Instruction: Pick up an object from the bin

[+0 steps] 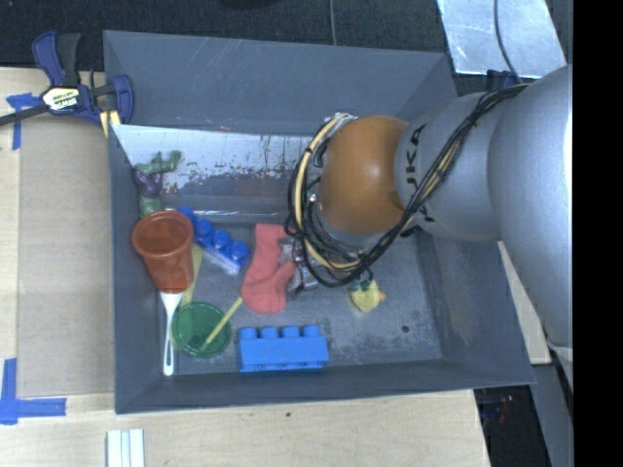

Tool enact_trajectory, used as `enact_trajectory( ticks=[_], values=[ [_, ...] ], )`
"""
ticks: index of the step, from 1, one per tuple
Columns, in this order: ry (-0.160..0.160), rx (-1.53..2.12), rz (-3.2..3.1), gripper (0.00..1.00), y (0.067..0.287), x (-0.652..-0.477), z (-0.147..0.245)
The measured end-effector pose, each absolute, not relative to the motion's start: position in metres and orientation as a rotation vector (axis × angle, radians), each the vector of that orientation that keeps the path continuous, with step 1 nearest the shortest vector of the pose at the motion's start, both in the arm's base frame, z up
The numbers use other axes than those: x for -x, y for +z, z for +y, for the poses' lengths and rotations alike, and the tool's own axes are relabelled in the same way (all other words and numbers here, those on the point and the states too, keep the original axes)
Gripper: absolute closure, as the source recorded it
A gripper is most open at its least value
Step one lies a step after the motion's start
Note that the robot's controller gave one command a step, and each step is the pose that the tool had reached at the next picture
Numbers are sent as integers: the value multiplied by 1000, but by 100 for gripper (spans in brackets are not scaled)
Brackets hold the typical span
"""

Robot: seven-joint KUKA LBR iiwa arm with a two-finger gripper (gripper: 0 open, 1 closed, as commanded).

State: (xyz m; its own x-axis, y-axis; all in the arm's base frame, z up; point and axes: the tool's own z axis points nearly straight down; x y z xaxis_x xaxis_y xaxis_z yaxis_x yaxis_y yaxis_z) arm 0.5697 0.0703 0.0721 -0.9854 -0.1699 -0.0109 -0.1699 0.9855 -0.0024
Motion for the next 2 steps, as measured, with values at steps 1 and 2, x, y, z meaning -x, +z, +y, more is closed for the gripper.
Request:
enact_trajectory(
  ticks=[1, 2],
  values=[
    [-3, 261, 3128, 100, 125, -568, 69],
    [-3, 329, 3125, 100, 199, -523, 72]
  ],
)
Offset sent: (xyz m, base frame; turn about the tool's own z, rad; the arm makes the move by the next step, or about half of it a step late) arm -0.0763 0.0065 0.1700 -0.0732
